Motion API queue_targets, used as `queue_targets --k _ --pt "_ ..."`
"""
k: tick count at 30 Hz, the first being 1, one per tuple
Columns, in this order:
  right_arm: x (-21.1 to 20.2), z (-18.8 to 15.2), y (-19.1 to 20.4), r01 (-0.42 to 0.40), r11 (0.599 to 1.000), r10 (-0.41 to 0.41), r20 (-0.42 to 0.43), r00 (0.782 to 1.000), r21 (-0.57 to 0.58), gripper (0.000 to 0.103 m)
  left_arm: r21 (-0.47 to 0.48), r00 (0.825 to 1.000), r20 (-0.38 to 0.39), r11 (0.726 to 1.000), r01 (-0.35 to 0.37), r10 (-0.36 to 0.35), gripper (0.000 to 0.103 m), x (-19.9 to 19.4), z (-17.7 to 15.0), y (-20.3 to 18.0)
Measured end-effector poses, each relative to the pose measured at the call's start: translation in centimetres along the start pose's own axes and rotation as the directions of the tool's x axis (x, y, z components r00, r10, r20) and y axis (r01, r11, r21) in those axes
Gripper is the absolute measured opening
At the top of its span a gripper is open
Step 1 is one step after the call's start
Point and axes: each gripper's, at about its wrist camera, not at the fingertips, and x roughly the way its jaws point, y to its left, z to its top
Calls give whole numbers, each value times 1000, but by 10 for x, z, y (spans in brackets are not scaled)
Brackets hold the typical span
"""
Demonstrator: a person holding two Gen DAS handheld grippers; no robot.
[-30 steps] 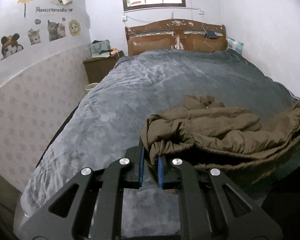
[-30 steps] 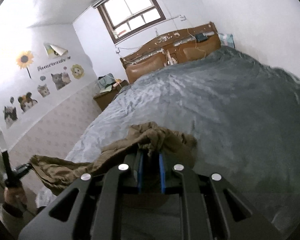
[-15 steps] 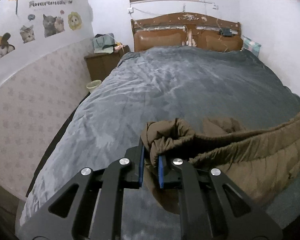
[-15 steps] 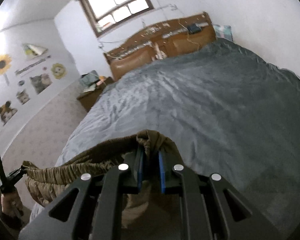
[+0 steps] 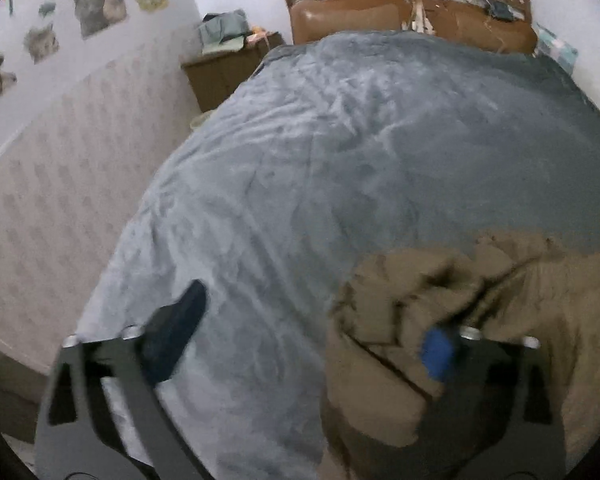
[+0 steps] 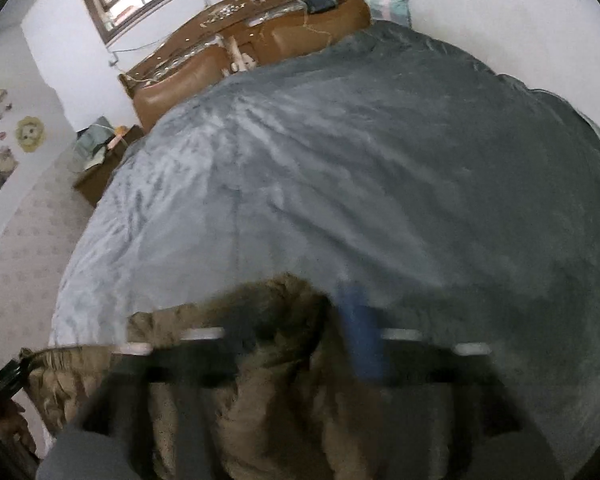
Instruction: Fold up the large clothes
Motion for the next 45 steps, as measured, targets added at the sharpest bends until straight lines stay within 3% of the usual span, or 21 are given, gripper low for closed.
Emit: queue_targets --k 1,4,6,10,14,18,22,23,25,26,28,32,34,36,39,40,41,42,43,44,45 --pt "-3 0 -3 -1 1000 1 28 1000 -1 94 -13 1000 17 1000 -5 5 100 -3 -6 5" --pt "-26 -1 -6 25 998 -20 108 994 -52 97 -34 997 75 999 -8 11 100 -21 -28 12" --pt "-55 -14 -9 57 997 -47 178 983 -50 101 -23 988 154 999 -29 32 100 -48 -49 12" --pt "-90 -56 -2 -38 994 56 183 981 -103 101 -45 974 221 998 -50 58 100 -79 -74 15" --pt "-106 -109 13 -42 977 83 191 978 -210 101 -77 972 225 996 -52 69 100 -80 -57 26" --pt "-107 -126 25 -55 968 96 161 982 -245 101 40 966 245 994 -99 87 100 -84 -13 12" --pt "-116 -129 19 -102 972 137 157 978 -211 101 35 996 91 999 17 -20 100 -70 21 11" --pt "-116 -129 18 -109 973 141 151 978 -201 101 24 999 -3 999 41 -41 100 -60 26 10" --pt "-114 -128 17 -113 974 142 143 979 -196 101 15 998 -43 998 55 -55 95 -57 26 9" --pt "-114 -128 17 -112 973 142 142 980 -200 101 21 988 -103 993 119 -117 95 -51 22 6" --pt "-111 -126 18 -115 972 145 138 980 -203 101 0 953 -189 970 243 -238 90 -41 14 1" --pt "-103 -125 21 -121 970 149 122 981 -212 101 -71 932 -174 948 310 -318 90 -43 -4 10" --pt "-100 -126 22 -132 965 158 105 982 -225 101 -119 904 -184 922 368 -385 90 -40 -14 20" --pt "-97 -126 24 -141 961 167 94 981 -237 101 -183 890 -153 897 402 -430 91 -38 -23 35" --pt "-94 -129 27 -155 955 179 77 981 -253 101 -318 804 -119 790 525 -582 91 -29 -37 61" --pt "-93 -130 28 -157 953 182 73 981 -257 101 -358 761 -114 741 568 -638 91 -28 -41 69" --pt "-93 -131 27 -160 952 183 70 981 -260 101 -371 730 -121 713 595 -672 91 -26 -44 71" --pt "-92 -132 27 -161 951 184 65 981 -263 101 -382 689 -136 679 627 -712 91 -26 -48 74" --pt "-91 -133 27 -164 950 185 58 981 -265 101 -375 664 -134 658 653 -736 91 -30 -49 75" --pt "-90 -134 27 -167 950 187 52 981 -265 101 -354 651 -110 641 680 -751 91 -38 -50 76" --pt "-90 -135 28 -168 949 188 50 981 -266 101 -342 623 -95 614 712 -776 91 -44 -50 77"
